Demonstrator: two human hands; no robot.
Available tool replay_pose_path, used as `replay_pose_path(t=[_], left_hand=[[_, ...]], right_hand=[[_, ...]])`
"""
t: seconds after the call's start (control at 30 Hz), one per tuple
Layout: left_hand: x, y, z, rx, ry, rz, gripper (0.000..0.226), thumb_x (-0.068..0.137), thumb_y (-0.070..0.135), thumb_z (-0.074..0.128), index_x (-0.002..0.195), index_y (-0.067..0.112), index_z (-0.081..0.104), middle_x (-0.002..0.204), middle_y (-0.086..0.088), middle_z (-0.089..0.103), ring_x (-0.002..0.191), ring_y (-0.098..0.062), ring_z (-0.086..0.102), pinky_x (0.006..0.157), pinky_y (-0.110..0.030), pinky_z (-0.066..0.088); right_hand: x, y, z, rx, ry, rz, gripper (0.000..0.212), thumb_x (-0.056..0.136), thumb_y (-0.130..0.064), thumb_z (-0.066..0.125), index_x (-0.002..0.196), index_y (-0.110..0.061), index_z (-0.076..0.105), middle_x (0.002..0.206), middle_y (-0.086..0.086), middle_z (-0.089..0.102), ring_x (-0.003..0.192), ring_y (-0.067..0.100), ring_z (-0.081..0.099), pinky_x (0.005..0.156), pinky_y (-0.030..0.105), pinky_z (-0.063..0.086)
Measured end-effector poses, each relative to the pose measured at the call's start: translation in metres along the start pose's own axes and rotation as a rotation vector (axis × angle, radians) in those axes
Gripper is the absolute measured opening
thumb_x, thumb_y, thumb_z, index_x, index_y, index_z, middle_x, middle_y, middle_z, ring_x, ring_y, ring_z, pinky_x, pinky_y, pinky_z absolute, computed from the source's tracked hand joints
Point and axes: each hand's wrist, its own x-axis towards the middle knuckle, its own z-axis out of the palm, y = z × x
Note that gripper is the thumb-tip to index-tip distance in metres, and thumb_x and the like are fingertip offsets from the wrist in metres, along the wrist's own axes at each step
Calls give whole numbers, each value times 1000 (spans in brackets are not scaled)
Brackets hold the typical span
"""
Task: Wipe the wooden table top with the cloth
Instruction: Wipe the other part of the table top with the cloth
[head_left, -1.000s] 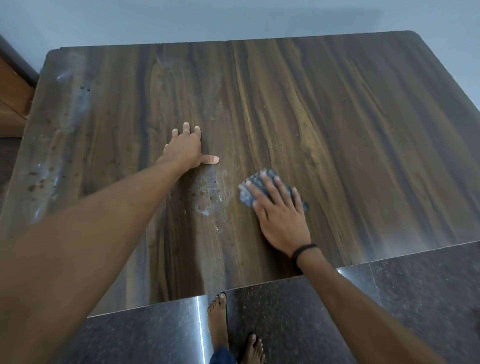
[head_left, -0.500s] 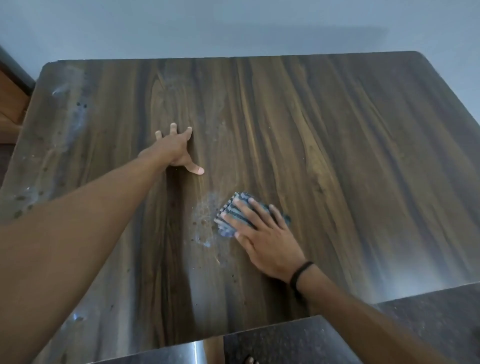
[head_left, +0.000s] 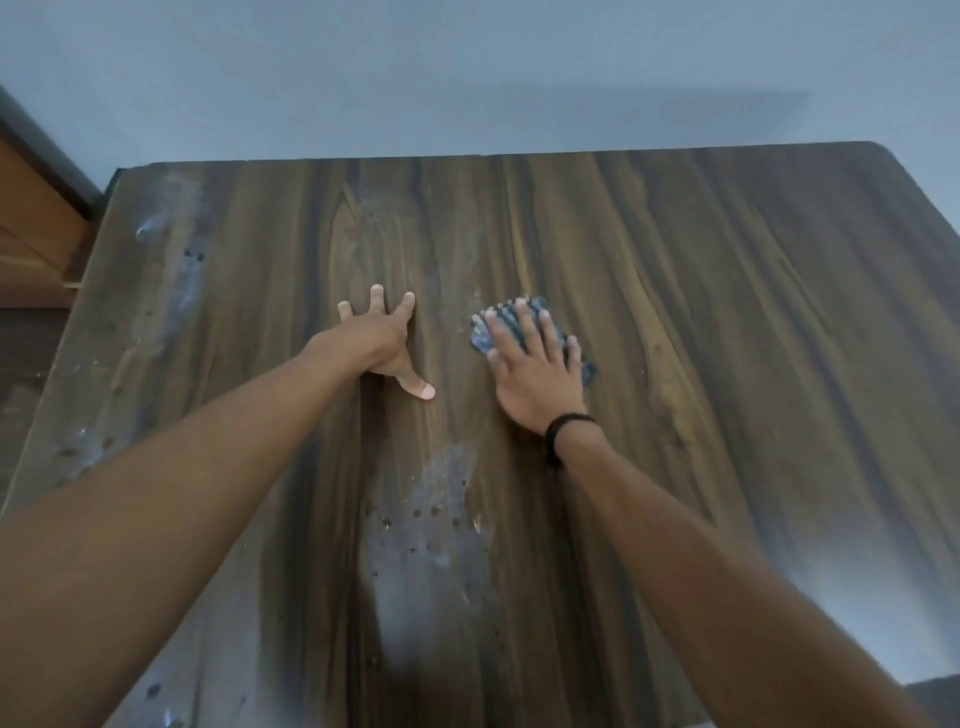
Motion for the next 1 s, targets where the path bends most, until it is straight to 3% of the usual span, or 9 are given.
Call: replay_pose_path(t=[0.13,0.27,0.4,0.47,0.6,0.73,0.9,1.0], left_hand=[[17,-13,-24,3,52,1,151,48,60,88,151,35,-19,159,0,-28,146,-40,-14,113,-64,17],[32,-27,-52,-14,89,10,148,49,59,88,150,38,-18,157,3,-31,145,-37,-21,112,-67,15],[48,-29,-66,-29,91,46,144,55,53,89,151,37,-18,157,3,-31,144,-37,-24,113,-64,10],[51,-29,-69,-46,62,52,143,57,51,88,151,37,-18,158,3,-30,144,-37,-23,114,-64,10],[60,-32,-70,-77,22,54,147,54,50,89,150,37,-21,157,3,-32,143,-38,-24,114,-63,11],[68,-35,-70,-63,24,64,152,48,51,91,148,39,-23,156,4,-34,143,-38,-26,113,-65,11],[76,-32,-71,-54,-27,31,157,47,53,91,144,38,-31,152,3,-40,140,-38,-30,114,-66,9],[82,-28,-75,-43,-41,8,154,49,57,89,145,36,-30,153,1,-38,141,-40,-29,115,-63,7]], right_hand=[[-19,0,25,-34,7,-195,52,102,-47,14,153,-54,2,166,-17,-3,151,9,-11,121,48,-5],[59,2,-8,10,-1,13,51,107,-42,23,155,-52,8,167,-14,-5,154,15,-8,121,48,-5],[42,-8,13,-45,26,-175,52,104,-47,18,152,-56,1,167,-17,-4,153,13,-6,121,47,-4],[55,5,7,-61,37,-186,52,103,-48,19,152,-58,4,166,-19,0,153,11,-3,121,45,-1],[121,-8,-17,13,28,58,51,106,-42,24,155,-52,10,167,-15,-5,154,14,-8,121,49,-5],[109,-10,2,-42,-4,-164,51,104,-49,18,151,-58,3,166,-20,-6,153,11,-8,120,45,-6],[175,-8,-31,13,-22,45,51,107,-42,23,155,-51,9,167,-14,-7,154,15,-10,121,49,-7],[170,-13,-13,-50,0,-106,51,106,-44,22,153,-55,8,167,-17,-5,153,13,-8,121,48,-6]])
